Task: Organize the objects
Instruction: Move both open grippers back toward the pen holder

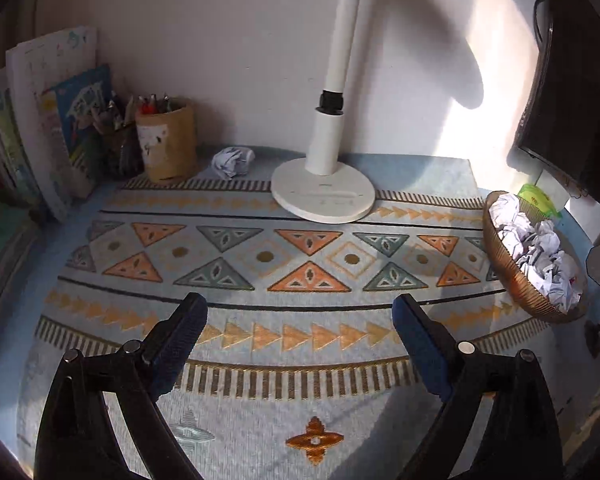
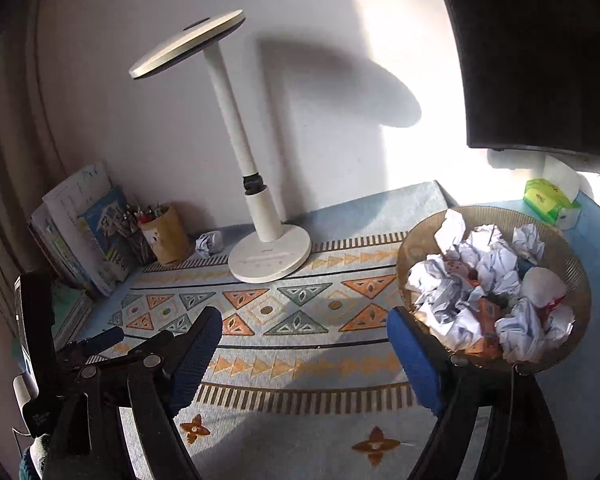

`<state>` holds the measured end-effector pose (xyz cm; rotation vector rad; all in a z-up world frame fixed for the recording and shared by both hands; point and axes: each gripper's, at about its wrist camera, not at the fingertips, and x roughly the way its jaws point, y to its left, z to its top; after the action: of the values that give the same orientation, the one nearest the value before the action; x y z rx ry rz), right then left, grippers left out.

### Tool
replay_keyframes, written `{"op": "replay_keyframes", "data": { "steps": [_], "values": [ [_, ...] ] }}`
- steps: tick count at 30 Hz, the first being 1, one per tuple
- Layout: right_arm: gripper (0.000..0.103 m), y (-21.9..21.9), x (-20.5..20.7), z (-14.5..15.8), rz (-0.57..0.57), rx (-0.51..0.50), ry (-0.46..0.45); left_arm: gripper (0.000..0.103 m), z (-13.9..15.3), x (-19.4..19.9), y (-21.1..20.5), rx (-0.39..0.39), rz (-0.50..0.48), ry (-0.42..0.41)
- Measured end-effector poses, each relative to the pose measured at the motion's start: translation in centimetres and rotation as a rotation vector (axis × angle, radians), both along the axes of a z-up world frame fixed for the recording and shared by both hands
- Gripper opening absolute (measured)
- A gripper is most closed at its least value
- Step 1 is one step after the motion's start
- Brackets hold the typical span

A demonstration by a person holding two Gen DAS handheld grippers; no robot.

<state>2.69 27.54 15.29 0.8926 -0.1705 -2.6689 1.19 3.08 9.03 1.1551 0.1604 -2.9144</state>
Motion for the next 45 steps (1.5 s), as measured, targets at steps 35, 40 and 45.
{"op": "replay_keyframes", "data": {
  "steps": [35, 40, 45],
  "values": [
    [0.091, -8.2, -5.2, -11.2, 0.056, 0.231, -0.137, 0.094, -6.2, -0.5, -3.4, -0.104, 0.131, -0.034],
    [0.091, -10.5, -5.7, -9.1, 0.101, 0.237, -0.135, 0.094, -6.5, -1.0, -4.3, -0.055, 0.122, -0.083],
    [0.091, -15.1, -6.7, -5.8, 0.197, 0.323, -0.032, 0.094, -4.8, -2.2, -6.5, -0.077, 0.073, -0.132]
  ]
}}
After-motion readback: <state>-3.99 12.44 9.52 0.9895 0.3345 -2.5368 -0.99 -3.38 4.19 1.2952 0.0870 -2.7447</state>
